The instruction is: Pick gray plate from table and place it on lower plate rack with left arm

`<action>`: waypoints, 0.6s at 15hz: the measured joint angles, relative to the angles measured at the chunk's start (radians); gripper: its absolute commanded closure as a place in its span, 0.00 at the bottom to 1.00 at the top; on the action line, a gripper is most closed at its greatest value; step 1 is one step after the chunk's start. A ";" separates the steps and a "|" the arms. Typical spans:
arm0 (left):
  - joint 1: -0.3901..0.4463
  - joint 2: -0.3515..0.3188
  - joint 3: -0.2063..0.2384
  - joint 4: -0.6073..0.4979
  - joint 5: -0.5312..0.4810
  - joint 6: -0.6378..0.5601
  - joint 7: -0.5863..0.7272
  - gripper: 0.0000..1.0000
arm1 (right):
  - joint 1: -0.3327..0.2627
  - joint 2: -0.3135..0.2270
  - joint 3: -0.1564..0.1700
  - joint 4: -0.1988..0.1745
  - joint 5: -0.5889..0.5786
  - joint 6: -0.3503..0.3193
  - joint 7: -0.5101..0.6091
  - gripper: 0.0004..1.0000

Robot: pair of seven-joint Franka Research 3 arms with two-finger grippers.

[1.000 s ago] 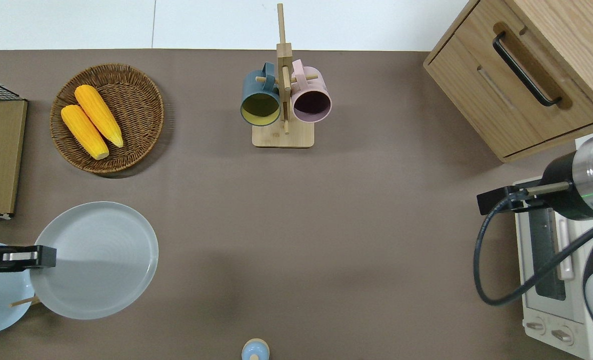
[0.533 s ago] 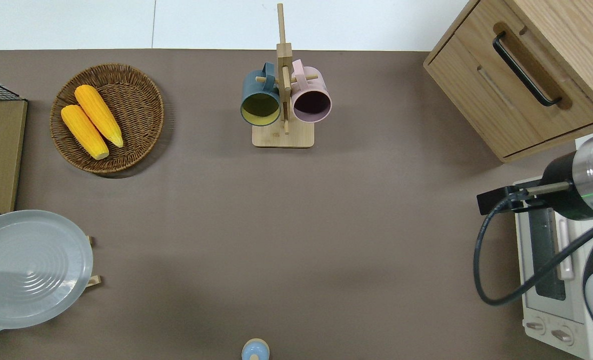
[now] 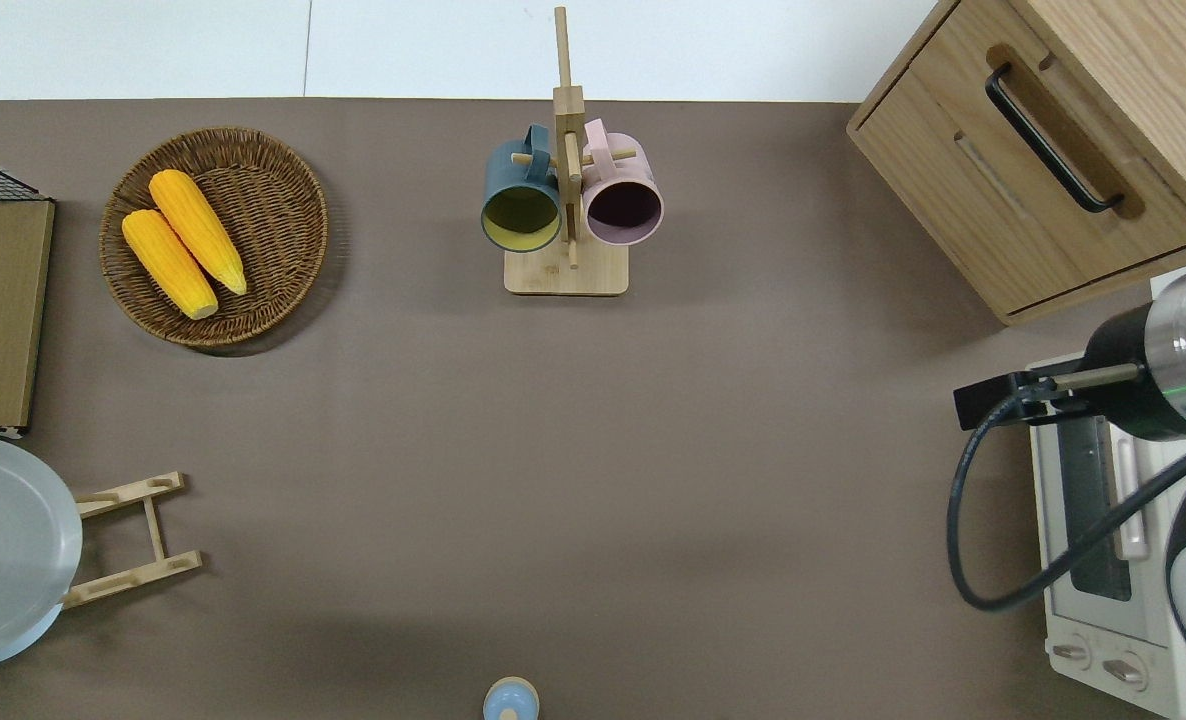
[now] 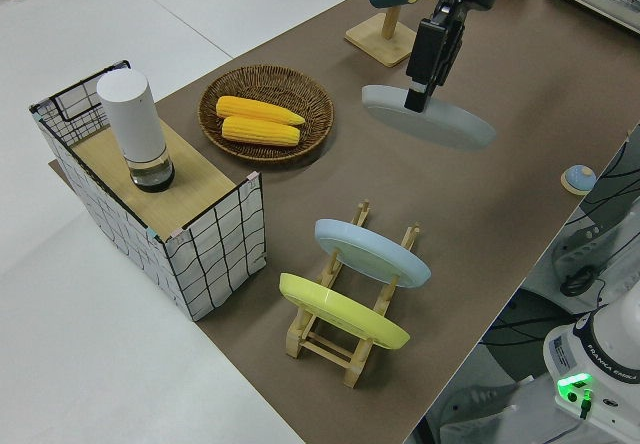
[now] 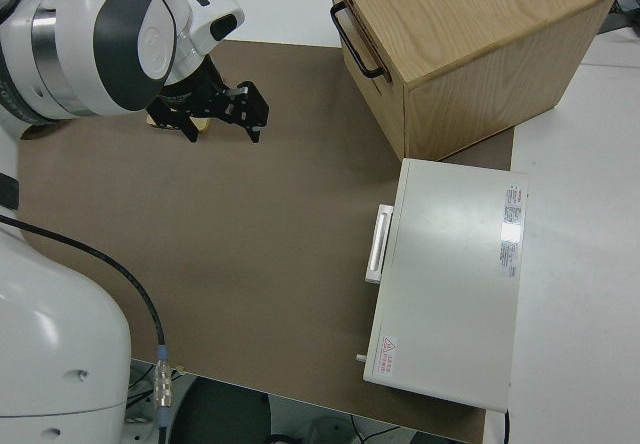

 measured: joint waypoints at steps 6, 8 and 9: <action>-0.001 0.024 -0.054 -0.087 0.140 -0.005 -0.179 1.00 | 0.000 0.000 0.000 0.000 0.000 0.000 0.000 0.01; -0.001 0.028 -0.085 -0.131 0.180 -0.005 -0.254 1.00 | 0.000 0.000 0.000 0.000 0.000 0.000 0.000 0.01; -0.001 0.030 -0.096 -0.145 0.191 -0.005 -0.280 1.00 | 0.000 0.000 0.000 0.000 0.000 0.000 0.000 0.01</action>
